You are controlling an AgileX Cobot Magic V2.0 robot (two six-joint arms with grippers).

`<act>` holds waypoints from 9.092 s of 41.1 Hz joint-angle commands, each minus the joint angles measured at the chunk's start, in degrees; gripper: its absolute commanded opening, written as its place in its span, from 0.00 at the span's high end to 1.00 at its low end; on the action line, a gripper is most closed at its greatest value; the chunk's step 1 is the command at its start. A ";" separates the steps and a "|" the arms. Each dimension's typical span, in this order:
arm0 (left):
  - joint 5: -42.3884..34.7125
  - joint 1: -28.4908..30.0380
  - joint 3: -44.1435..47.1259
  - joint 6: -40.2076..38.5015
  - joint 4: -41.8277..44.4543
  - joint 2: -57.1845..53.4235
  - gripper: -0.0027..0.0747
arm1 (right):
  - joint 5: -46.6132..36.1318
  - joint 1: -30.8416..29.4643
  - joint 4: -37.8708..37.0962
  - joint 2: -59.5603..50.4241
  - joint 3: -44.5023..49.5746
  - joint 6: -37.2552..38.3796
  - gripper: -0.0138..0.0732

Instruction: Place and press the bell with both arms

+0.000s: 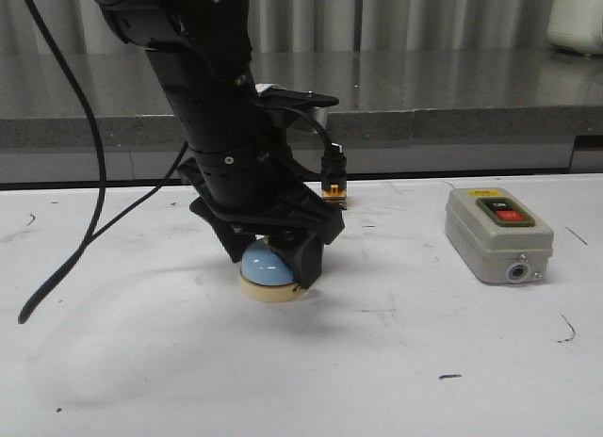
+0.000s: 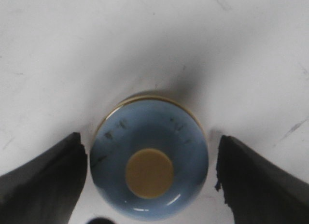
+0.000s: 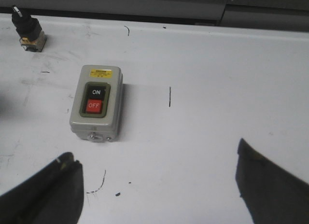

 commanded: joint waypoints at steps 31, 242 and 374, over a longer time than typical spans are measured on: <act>-1.00 8.74 20.15 -3.65 -0.50 -48.44 0.27 | -3.57 -0.03 -0.63 0.05 -2.11 -0.66 0.09; -0.08 13.56 37.28 -6.55 -1.21 -74.09 0.99 | 14.88 26.28 -0.49 -9.53 -11.23 -2.66 0.92; -37.11 40.08 82.59 -6.28 0.35 -117.00 0.99 | -31.11 -0.04 1.24 -46.33 36.97 -2.48 0.92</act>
